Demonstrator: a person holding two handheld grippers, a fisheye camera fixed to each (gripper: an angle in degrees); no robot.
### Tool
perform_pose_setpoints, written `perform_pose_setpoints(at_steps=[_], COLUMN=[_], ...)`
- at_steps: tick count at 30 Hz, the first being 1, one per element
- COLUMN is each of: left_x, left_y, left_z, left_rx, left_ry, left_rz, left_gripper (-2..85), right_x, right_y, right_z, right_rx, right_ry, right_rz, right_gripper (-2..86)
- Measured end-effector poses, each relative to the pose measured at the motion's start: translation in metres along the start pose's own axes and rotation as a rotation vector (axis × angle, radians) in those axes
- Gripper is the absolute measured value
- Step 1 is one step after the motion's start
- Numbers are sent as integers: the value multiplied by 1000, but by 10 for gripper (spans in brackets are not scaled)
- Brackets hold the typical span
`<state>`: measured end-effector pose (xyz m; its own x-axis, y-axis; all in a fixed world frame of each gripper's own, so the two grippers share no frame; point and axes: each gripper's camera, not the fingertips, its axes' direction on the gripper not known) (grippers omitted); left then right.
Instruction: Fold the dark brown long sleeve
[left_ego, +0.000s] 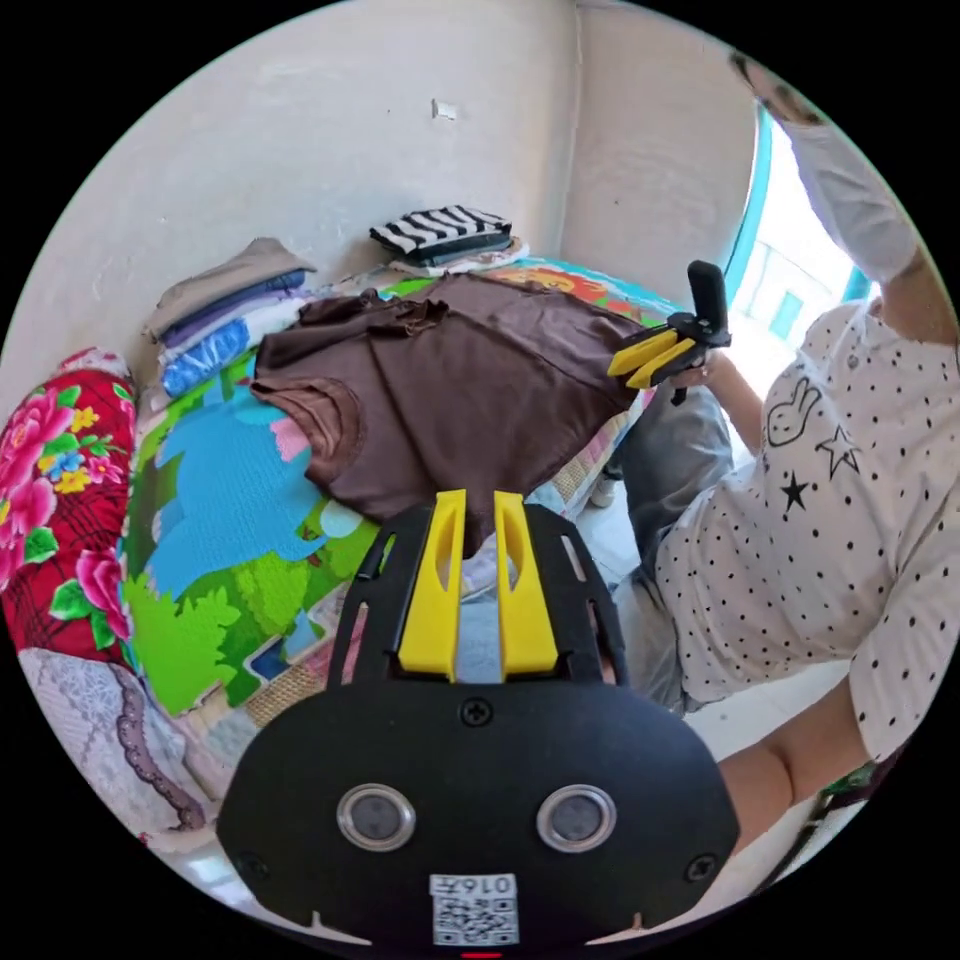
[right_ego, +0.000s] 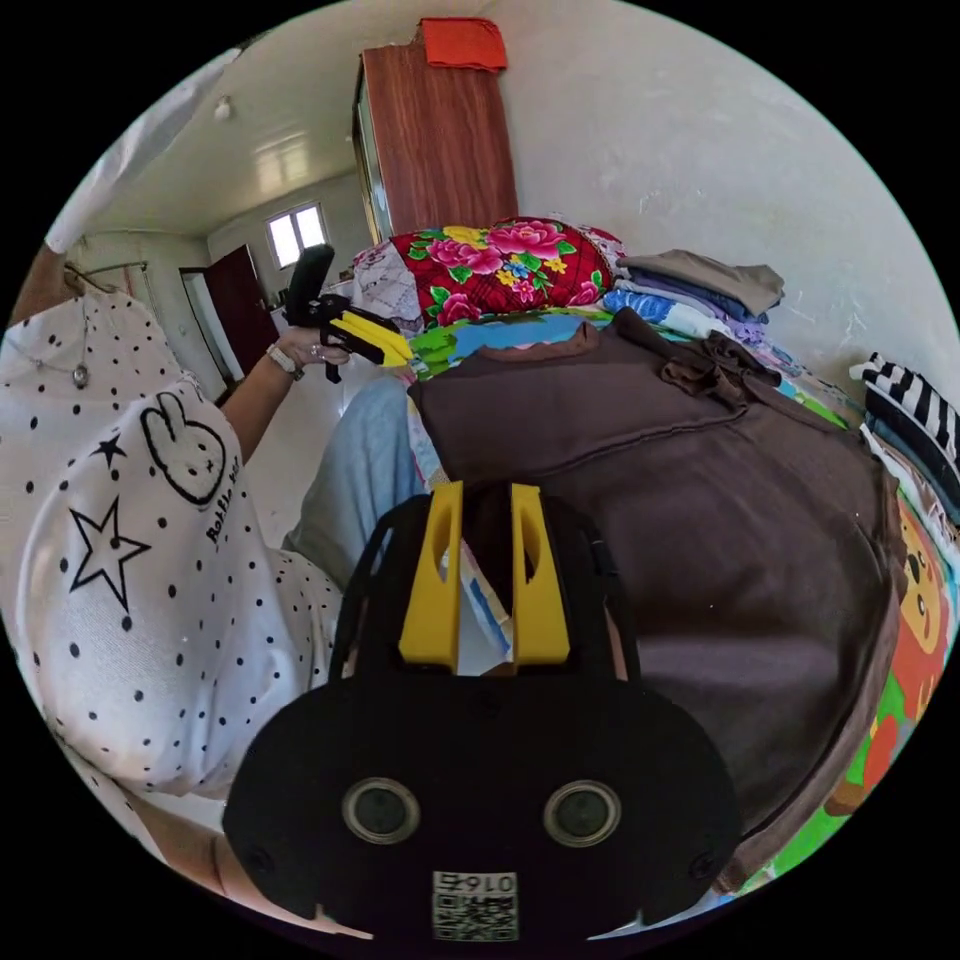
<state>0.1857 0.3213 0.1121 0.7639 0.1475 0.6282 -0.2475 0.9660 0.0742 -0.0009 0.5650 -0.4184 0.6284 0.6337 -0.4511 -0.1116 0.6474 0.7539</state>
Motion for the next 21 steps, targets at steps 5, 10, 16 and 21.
perform_pose_setpoints(at_steps=[5, 10, 16, 21], left_x=[-31, -23, -9, 6], left_y=[-6, -8, -1, 9], left_z=[27, 26, 8, 17], left_rx=[-72, -9, 67, 64], left_ry=[147, 157, 137, 92], left_rz=[-176, -106, -52, 16], left_gripper=[80, 9, -4, -5], right_x=[-8, -26, -29, -33], right_y=[-1, 10, 28, 46], right_z=[23, 40, 37, 33], right_rx=[-41, -102, -66, -44], right_ry=[56, 118, 103, 90], right_rz=[16, -48, -40, -55], right_gripper=[73, 58, 2, -3])
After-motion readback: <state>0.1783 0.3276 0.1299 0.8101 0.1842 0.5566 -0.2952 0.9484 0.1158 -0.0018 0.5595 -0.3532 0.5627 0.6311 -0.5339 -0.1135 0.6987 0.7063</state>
